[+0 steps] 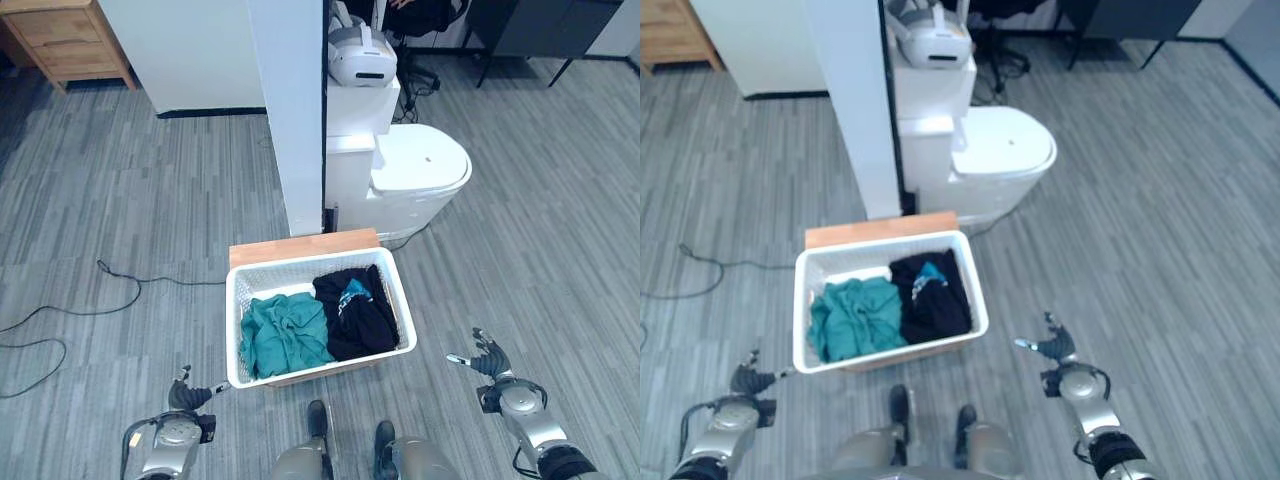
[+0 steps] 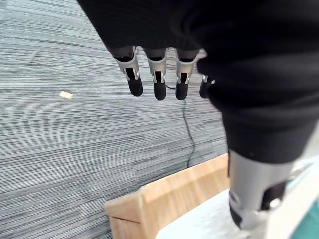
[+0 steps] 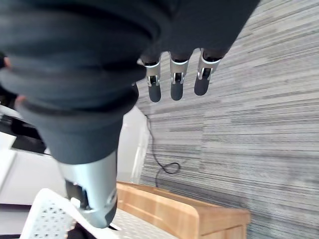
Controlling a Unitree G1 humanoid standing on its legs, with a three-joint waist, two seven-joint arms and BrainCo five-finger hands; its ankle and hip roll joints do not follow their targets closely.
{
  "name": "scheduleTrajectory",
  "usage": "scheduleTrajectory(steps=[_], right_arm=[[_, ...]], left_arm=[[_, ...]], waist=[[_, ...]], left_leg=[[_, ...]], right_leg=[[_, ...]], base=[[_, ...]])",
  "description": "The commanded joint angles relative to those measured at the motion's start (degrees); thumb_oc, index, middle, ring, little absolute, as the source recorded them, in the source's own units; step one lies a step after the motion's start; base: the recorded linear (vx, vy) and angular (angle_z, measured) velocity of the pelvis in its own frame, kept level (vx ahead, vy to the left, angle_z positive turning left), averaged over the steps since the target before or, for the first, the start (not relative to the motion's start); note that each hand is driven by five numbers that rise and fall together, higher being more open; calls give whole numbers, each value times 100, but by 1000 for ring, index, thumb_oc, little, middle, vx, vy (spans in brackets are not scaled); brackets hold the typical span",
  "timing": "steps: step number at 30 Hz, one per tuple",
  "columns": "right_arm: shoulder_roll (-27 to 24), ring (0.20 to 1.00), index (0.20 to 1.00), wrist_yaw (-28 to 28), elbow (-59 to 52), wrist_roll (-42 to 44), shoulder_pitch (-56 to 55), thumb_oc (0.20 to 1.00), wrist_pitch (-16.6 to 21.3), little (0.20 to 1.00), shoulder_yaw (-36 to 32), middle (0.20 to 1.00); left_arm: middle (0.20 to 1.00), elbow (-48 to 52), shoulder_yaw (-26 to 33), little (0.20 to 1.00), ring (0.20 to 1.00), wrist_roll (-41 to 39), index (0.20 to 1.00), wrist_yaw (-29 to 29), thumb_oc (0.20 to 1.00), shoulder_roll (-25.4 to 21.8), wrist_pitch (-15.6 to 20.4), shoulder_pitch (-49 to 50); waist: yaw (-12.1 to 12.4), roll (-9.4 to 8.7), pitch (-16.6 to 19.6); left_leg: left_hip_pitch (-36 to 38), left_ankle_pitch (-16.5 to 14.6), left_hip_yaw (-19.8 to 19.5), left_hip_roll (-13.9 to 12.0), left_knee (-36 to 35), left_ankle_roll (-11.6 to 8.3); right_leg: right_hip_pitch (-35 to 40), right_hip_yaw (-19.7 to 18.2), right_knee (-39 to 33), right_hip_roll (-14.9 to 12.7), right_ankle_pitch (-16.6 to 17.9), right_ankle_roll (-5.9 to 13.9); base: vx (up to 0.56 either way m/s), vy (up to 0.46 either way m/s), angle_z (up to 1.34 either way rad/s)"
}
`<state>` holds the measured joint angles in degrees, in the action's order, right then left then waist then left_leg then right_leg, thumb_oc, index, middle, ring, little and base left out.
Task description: Grab the laundry basket,head to the washer,open it,put in the laundry and shut it.
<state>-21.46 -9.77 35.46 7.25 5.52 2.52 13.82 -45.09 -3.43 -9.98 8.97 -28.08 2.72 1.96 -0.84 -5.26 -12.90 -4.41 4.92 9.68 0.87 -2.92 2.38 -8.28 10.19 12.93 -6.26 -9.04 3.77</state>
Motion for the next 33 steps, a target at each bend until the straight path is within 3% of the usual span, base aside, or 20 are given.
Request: scheduleTrajectory(steps=[1,4,9,15,18,26,27,28,29,30,33], right_arm=[[-196,1000,1000,-81,-101,2,180,1000,150,1000,-68,1000],[-221,1000,1000,-37,-224,90,357,1000,124,1000,70,1000],[131,1000,1000,19,-137,342,1051,1000,61,1000,684,1000],[605,1000,1000,-73,224,407,1857,1000,92,1000,1343,1000],[1030,1000,1000,-163,1002,583,2542,1000,80,1000,1796,1000],[1404,1000,1000,-223,1591,717,2869,1000,42,1000,2188,1000],[1425,517,517,-212,1555,787,2821,517,59,517,2186,517],[1438,373,373,-193,1531,840,2775,373,74,373,2199,373],[1442,200,200,-185,1472,909,2718,200,95,200,2193,200],[1438,200,200,-174,1388,1029,2626,200,131,200,2159,200],[1327,200,200,-114,949,1297,2267,200,229,200,1945,200]], left_arm=[[1000,447,238,1000,1000,97,1000,57,1000,-152,156,251],[1000,643,256,1000,1000,153,1000,80,1000,-177,149,196],[1000,86,-145,1000,1000,258,1000,341,1000,-79,43,-545],[1000,-696,-673,1000,1000,429,1000,640,1000,-59,-45,-1451],[1000,-1459,-1155,1000,1000,396,1000,765,1000,-90,-85,-2377],[1000,-1600,-1858,1000,1000,468,1000,811,1000,307,-57,-3074],[1000,-1527,-1879,1000,1000,448,1000,827,1000,388,-48,-3042],[1000,-1447,-1891,1000,1000,430,1000,848,1000,460,-36,-3000],[793,-1349,-1899,793,793,413,793,873,793,514,-21,-2943],[200,-1154,-1897,200,200,378,200,892,200,576,11,-2836],[200,-551,-1745,200,200,338,200,867,200,694,72,-2328]], waist=[[217,-161,30],[249,-116,84],[287,-40,91],[307,-13,-101],[326,-25,-407],[325,-86,-617],[324,-89,-636],[318,-98,-624],[317,-105,-621],[314,-112,-612],[283,-105,-582]], left_leg=[[-248,-969,-216,-152,895,-227],[-149,-951,-193,-94,735,-217],[-143,-820,-196,-83,474,-249],[-353,-690,-193,-127,394,-284],[-815,-533,-249,-157,465,-340],[-1115,-435,-314,-160,554,-383],[-1099,-446,-315,-161,563,-382],[-1117,-438,-325,-160,563,-383],[-1106,-443,-326,-165,562,-382],[-1077,-453,-325,-165,557,-380],[-903,-496,-272,-170,498,-373]], right_leg=[[335,-62,-673,57,309,362],[409,-166,-892,111,390,344],[414,-217,-1170,176,485,305],[216,-282,-1281,241,570,285],[-191,-362,-1234,280,681,278],[-437,-411,-1197,318,765,272],[-424,-418,-1191,320,760,274],[-435,-422,-1193,322,760,271],[-426,-430,-1193,318,758,272],[-406,-442,-1190,322,750,268],[-298,-473,-1215,331,719,255]], base=[[112,-19,-17],[95,-11,14],[21,-7,6],[-62,-3,0],[-138,2,-6],[-23,-1,-2],[-4,-12,3],[-2,-19,3],[0,0,0],[0,0,0],[0,0,0]])
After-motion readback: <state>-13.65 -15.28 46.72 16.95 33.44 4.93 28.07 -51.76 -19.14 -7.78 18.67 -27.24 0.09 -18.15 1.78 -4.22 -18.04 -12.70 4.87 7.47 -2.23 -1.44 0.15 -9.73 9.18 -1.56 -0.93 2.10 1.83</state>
